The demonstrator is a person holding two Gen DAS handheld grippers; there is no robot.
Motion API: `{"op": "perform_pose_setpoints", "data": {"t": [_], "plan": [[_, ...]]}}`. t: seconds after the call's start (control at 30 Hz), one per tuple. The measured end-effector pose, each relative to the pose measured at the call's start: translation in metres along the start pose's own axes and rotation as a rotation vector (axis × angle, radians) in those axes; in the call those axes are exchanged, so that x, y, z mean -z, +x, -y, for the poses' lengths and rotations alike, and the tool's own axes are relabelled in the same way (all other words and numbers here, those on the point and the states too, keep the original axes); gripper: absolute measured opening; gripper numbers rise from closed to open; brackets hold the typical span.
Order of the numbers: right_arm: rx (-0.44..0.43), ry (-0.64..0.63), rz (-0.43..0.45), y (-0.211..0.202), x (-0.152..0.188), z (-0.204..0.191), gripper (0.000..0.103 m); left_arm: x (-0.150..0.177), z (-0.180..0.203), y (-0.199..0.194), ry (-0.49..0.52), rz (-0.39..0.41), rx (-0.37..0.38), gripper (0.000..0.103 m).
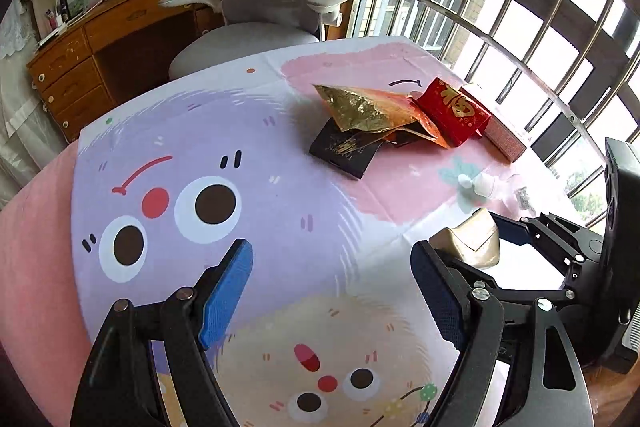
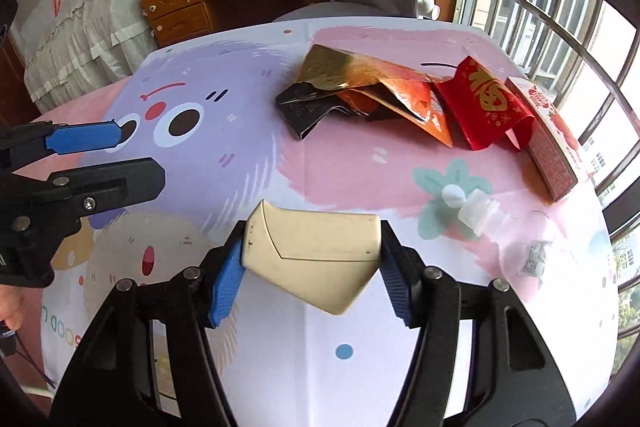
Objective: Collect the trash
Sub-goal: 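Grasp the beige small box with the right gripper while the left gripper grasps the orange snack bag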
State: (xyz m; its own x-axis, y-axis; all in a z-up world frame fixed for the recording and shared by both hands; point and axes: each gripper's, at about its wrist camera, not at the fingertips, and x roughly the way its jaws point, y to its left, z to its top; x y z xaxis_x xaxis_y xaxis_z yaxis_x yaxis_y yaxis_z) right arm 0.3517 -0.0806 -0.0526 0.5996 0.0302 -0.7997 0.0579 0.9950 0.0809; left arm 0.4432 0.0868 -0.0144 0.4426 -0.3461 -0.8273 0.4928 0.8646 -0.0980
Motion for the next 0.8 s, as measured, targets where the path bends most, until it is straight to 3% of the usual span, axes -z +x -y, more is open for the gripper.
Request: {"op": "perform_pose_setpoints", "data": {"t": [0.2, 0.4, 0.63, 0.8], "plan": [[0.074, 0.174, 0.053, -0.037, 0.003, 0.065, 0.058, -0.052, 0.054, 0.030, 0.234, 0.028, -0.038, 0.083], [0.129, 0.238, 0.093, -0.054, 0.010, 0.101, 0.058, -0.090, 0.087, 0.084, 0.438, -0.009, -0.099, 0.083], [0.133, 0.301, 0.119, -0.055, 0.013, 0.117, 0.058, -0.092, 0.124, 0.146, 0.725, -0.044, -0.246, 0.083], [0.130, 0.316, 0.123, -0.053, 0.018, 0.120, 0.058, -0.096, 0.138, 0.176, 0.815, -0.046, -0.263, 0.083]]}}
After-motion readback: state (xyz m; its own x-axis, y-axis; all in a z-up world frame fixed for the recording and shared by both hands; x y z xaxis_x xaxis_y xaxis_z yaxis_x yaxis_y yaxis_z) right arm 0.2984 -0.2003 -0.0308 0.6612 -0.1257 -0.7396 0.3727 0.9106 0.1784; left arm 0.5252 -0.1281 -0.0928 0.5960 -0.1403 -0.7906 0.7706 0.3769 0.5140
